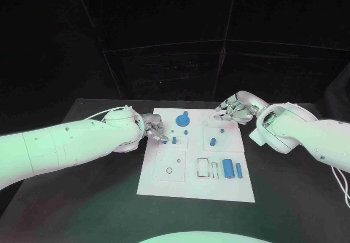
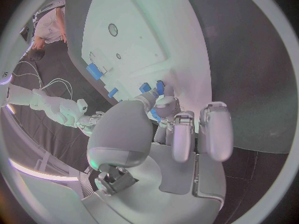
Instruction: Assemble the parts on the task board
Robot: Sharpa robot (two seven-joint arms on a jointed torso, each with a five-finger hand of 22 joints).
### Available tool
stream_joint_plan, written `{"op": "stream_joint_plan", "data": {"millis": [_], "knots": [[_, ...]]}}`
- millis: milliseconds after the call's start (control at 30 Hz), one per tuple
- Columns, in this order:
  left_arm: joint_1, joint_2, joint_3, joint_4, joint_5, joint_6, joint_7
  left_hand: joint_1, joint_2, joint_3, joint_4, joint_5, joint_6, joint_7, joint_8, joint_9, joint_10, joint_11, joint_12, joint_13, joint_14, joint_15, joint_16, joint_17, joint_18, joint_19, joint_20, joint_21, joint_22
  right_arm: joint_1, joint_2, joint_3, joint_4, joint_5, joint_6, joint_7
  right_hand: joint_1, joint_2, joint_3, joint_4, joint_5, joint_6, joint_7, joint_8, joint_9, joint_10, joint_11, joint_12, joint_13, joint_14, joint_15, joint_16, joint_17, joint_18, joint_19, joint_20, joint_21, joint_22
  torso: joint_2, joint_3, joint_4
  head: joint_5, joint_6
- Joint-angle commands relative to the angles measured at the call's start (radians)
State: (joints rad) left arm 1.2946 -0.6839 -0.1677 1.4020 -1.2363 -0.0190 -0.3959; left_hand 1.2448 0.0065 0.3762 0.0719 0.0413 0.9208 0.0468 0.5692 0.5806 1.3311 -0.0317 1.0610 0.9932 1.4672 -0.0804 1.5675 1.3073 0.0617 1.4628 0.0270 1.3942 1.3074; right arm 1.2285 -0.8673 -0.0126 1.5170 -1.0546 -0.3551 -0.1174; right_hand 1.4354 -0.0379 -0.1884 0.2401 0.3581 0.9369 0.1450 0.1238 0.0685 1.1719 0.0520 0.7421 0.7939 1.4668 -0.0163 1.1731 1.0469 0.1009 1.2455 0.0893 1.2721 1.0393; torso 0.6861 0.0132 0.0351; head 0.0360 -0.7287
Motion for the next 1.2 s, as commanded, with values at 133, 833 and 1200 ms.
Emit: {"op": "stream_joint_plan", "data": {"millis": [133,833,1200], "knots": [[-0.002,0.006,-0.003,-0.005,0.018,0.028,-0.016,-0.006,0.006,0.078,-0.059,0.006,0.0,-0.004,0.005,0.004,0.006,0.001,-0.007,-0.003,0.104,-0.006,0.003,0.263,-0.007,0.009,-0.007,-0.004,0.044,0.002,0.001,0.0,0.002,0.002,0.003,0.009,-0.008,0.005,-0.002,0.003,0.005,-0.009,-0.002,0.005,0.0,-0.003,0.002,0.003,0.0,0.003,-0.005,-0.004,0.0,0.01,-0.003,0.001,-0.005,-0.002,0.0,0.0005,-0.0002,0.0,-0.001],[-0.002,0.038,-0.005,-0.046,0.068,0.035,-0.03,-0.137,-0.075,-0.011,0.005,0.006,0.031,-0.011,0.023,0.019,0.012,-0.003,-0.002,0.001,0.104,-0.011,0.003,0.263,-0.008,0.013,-0.008,-0.002,0.05,0.002,0.0,0.0,0.005,0.002,0.001,0.009,-0.008,0.005,-0.003,0.004,0.005,-0.009,-0.002,0.006,0.0,-0.005,0.003,0.0,-0.003,0.003,-0.005,-0.007,-0.002,0.011,-0.005,0.001,-0.008,-0.005,0.0,0.0,0.0002,-0.004,-0.004],[-0.002,0.045,-0.005,-0.066,0.069,0.019,-0.042,-0.169,-0.077,-0.048,0.028,0.006,0.034,-0.011,0.023,0.022,0.011,-0.004,-0.005,-0.002,0.104,-0.013,0.003,0.263,-0.008,0.013,-0.01,-0.004,0.049,0.002,-0.001,0.0,0.006,0.004,-0.001,0.01,-0.009,0.005,-0.005,0.005,0.005,-0.01,-0.002,0.006,0.0,-0.007,0.003,-0.002,-0.005,0.002,-0.004,-0.009,-0.004,0.011,-0.006,0.001,-0.009,-0.008,0.0,-0.0001,-0.0003,-0.006,-0.003]]}}
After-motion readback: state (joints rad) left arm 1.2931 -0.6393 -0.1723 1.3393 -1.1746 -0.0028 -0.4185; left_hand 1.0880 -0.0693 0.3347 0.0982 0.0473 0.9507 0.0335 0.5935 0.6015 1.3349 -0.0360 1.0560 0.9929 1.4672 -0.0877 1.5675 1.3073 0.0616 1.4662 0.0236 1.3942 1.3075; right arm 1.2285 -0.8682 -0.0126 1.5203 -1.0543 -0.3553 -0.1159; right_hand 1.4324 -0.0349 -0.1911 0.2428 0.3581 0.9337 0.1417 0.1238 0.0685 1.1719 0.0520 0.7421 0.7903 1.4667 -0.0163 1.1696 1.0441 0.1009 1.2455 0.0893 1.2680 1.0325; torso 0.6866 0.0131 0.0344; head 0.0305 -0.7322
